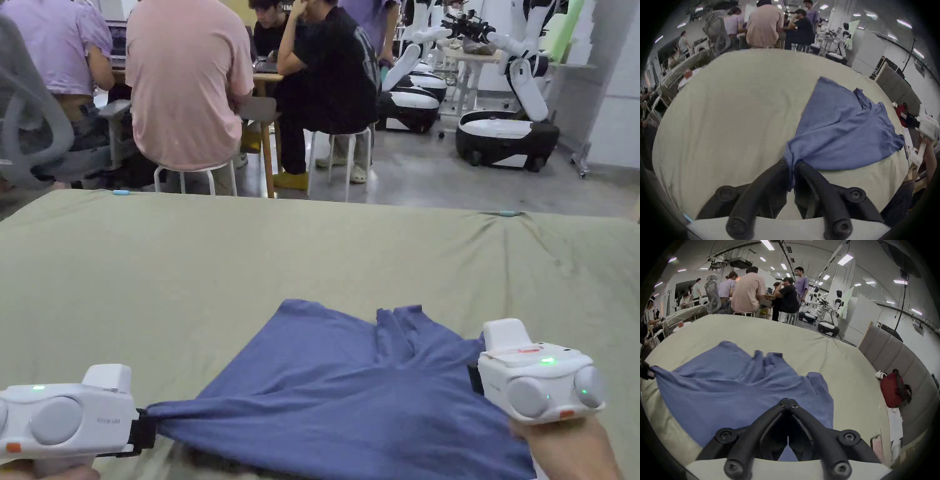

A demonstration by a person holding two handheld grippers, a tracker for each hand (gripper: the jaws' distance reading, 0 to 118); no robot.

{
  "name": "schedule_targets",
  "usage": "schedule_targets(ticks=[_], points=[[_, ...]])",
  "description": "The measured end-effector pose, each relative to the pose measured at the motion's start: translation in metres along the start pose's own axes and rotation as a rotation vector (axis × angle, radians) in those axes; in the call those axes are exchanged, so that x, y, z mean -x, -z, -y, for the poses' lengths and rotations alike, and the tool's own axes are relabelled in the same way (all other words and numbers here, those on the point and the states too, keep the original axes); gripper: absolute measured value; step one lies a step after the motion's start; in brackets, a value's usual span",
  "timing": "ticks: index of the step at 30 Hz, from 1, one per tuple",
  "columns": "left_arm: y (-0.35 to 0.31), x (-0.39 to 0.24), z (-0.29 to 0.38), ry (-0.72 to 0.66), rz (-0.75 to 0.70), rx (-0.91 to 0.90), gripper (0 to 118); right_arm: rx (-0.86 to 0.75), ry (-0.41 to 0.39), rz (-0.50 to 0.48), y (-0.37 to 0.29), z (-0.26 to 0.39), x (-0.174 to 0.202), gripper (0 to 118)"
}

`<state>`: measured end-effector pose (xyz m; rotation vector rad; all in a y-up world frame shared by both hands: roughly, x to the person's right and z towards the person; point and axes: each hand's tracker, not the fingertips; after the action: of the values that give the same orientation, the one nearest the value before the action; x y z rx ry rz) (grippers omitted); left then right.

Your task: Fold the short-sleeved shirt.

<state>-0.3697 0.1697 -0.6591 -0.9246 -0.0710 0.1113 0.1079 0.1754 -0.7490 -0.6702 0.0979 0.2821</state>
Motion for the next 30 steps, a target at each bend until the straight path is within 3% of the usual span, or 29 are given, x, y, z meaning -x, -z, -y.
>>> schedule_targets(ticks=[4, 5, 6, 8, 9, 10, 14, 17, 18, 19, 20, 22, 30], points=[[0.001, -0.006, 0.0, 0.026, -0.03, -0.035, 4, 0.037, -0.02, -0.02, 0.061, -0.033, -0.022, 4], [0.002, -0.007, 0.0, 0.028, -0.036, -0.037, 4, 0.033, -0.029, -0.031, 0.072, -0.039, -0.025, 20], [0.005, -0.007, 0.0, 0.038, -0.045, -0.036, 4, 0.029, -0.02, -0.063, 0.088, -0.046, -0.027, 28], [0.008, -0.008, 0.001, 0.051, -0.052, -0.031, 4, 0.089, 0.048, -0.143, 0.122, -0.061, -0.037, 50], [0.008, -0.007, 0.002, 0.052, -0.051, -0.03, 4, 0.116, 0.063, -0.17, 0.138, -0.065, -0.039, 81], [0.01, -0.007, 0.001, 0.054, -0.052, -0.029, 4, 0.093, 0.058, -0.164, 0.152, -0.066, -0.04, 101], [0.018, -0.003, -0.003, 0.072, -0.068, -0.009, 4, 0.11, 0.057, -0.149, 0.199, -0.066, -0.046, 100], [0.024, 0.0, -0.009, 0.069, -0.067, -0.004, 4, 0.229, 0.043, -0.151, 0.223, -0.051, -0.045, 95], [0.027, -0.001, -0.011, 0.073, -0.068, 0.0, 4, 0.302, 0.033, -0.148, 0.229, -0.043, -0.044, 82], [0.029, -0.002, -0.012, 0.076, -0.071, 0.001, 4, 0.285, 0.092, -0.205, 0.227, -0.038, -0.048, 72], [0.031, -0.002, -0.014, 0.076, -0.072, 0.0, 4, 0.216, 0.126, -0.169, 0.219, -0.043, -0.049, 61], [0.034, -0.004, -0.015, 0.079, -0.073, 0.002, 4, 0.209, 0.126, -0.175, 0.208, -0.045, -0.057, 2], [0.029, -0.005, -0.009, 0.036, -0.057, -0.022, 4, -0.017, 0.114, -0.097, 0.101, -0.072, -0.051, 2]])
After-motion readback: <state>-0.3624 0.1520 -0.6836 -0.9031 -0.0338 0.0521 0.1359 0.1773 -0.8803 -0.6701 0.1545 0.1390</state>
